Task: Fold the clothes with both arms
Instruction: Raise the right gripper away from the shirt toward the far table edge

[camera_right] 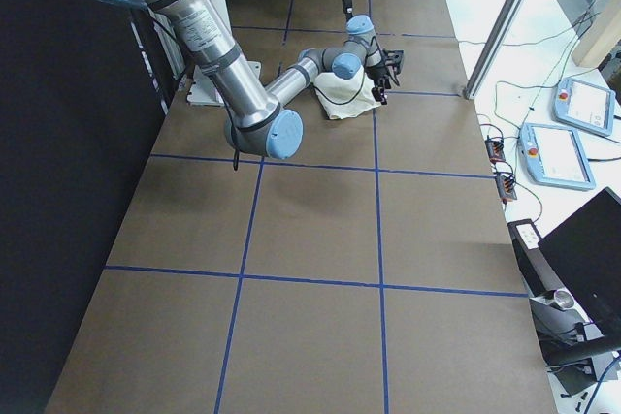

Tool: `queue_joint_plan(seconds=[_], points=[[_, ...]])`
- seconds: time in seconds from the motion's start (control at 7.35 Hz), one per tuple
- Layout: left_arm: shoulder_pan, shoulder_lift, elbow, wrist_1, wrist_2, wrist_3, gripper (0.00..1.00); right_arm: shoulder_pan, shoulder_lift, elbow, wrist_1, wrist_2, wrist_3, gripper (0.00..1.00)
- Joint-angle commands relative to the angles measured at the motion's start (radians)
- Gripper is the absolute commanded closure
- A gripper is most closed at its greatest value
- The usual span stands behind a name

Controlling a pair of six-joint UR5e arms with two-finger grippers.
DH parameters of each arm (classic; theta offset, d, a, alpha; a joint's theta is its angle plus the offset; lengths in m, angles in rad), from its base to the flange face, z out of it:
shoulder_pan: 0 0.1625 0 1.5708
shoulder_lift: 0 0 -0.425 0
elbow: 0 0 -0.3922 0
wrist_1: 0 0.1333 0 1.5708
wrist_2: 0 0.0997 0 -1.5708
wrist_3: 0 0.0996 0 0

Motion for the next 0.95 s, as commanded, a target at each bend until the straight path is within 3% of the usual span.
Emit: queue_joint_plan(seconds=[0.0, 0.14, 0.41, 0.68, 0.82], points=[[0.050, -0.150, 0.093, 0.209, 0.162, 0.001, 0.02, 0.146, -0.067, 0.081, -0.049, 0.212, -0.216, 0.00], [0.061, -0.181, 0.156, 0.224, 0.220, 0.001, 0.10, 0.198, -0.096, 0.116, -0.084, 0.268, -0.301, 0.00], [0.087, -0.180, 0.204, 0.221, 0.253, 0.003, 0.29, 0.222, -0.124, 0.136, -0.094, 0.282, -0.338, 0.00], [0.122, -0.189, 0.209, 0.221, 0.279, 0.000, 0.32, 0.222, -0.133, 0.143, -0.092, 0.279, -0.338, 0.00], [0.136, -0.189, 0.209, 0.220, 0.278, -0.003, 0.38, 0.222, -0.141, 0.143, -0.091, 0.270, -0.337, 0.00]])
